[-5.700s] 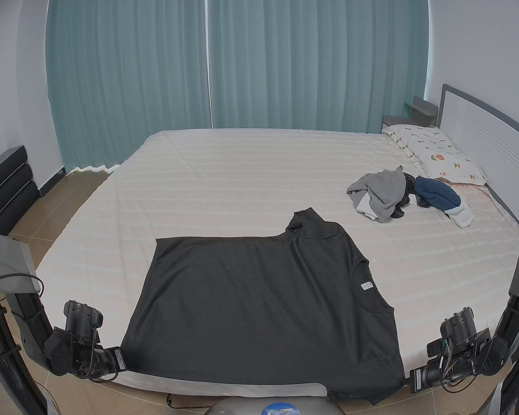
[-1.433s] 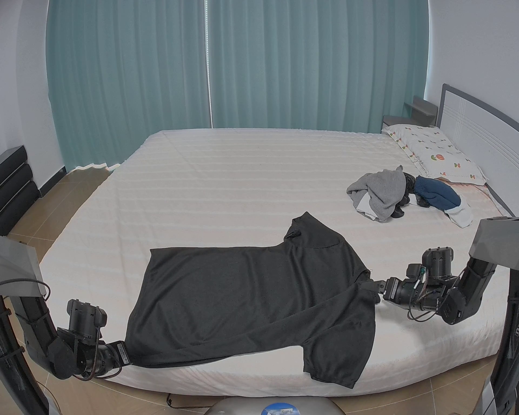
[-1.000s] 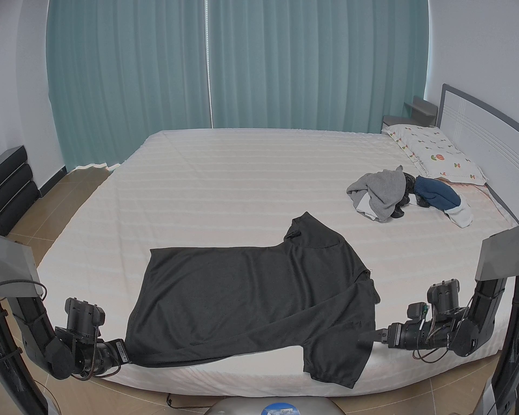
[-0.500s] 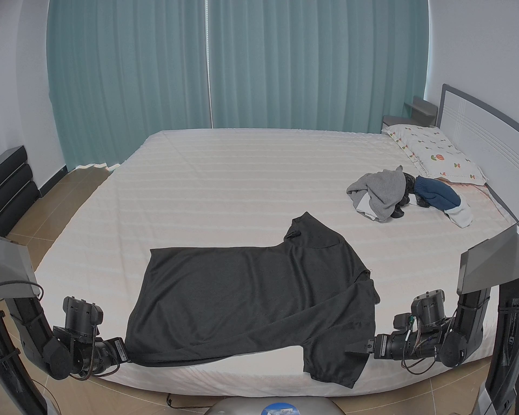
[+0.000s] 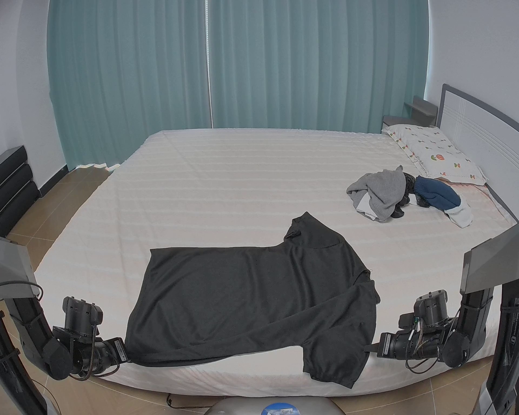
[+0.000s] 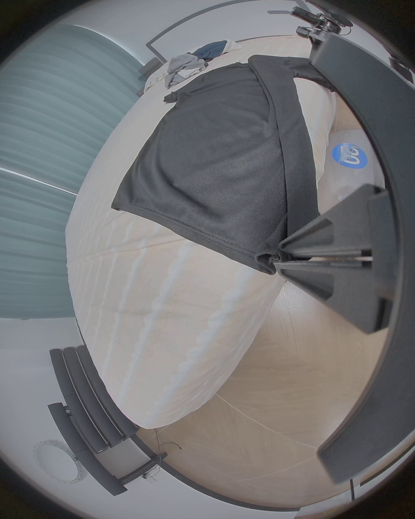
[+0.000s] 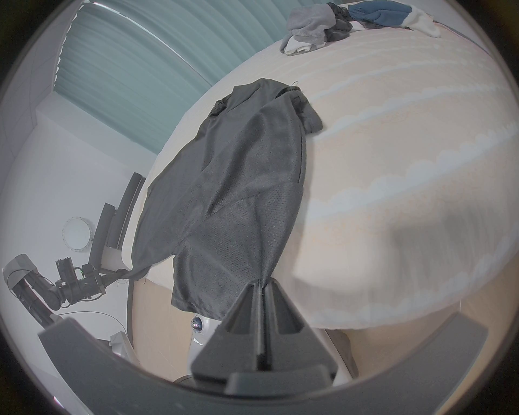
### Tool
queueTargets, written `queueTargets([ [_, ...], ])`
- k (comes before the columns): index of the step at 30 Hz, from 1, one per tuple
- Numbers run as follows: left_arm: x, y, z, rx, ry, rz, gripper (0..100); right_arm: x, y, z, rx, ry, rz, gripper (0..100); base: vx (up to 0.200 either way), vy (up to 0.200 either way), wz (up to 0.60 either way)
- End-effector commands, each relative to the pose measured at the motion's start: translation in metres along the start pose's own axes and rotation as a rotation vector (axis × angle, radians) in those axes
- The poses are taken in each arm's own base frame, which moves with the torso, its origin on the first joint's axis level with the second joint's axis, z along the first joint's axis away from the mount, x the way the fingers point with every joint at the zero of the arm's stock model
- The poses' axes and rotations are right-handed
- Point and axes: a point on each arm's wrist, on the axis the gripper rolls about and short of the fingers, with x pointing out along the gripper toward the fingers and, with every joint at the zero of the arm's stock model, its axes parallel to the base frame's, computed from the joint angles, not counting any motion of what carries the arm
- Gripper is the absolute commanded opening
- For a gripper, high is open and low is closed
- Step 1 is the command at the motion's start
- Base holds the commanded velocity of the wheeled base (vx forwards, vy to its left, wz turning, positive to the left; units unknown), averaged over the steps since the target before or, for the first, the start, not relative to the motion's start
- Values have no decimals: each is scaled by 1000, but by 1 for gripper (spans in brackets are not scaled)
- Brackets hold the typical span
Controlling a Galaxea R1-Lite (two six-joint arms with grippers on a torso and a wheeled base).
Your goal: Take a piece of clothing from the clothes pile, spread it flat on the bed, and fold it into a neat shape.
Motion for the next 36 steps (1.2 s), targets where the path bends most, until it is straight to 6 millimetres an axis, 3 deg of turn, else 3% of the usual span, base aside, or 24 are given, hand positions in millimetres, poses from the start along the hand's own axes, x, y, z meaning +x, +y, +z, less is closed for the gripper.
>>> queueTargets([
  [1, -3, 0, 1, -1, -10, -3, 0, -21, -2, -1, 19, -27, -13, 0, 0, 0, 0],
  [10, -14, 0, 4, 4, -60, -20, 0, -58, -10, -15, 11, -29, -49, 0, 0, 0, 0],
  [20, -23, 6, -1, 68, -71, 3, 0, -82, -7, -28, -34, 65, -90, 0, 0, 0, 0],
  [36, -28, 15, -9, 156, -60, 61, 0, -95, 1, -54, -111, 273, -142, 0, 0, 0, 0],
])
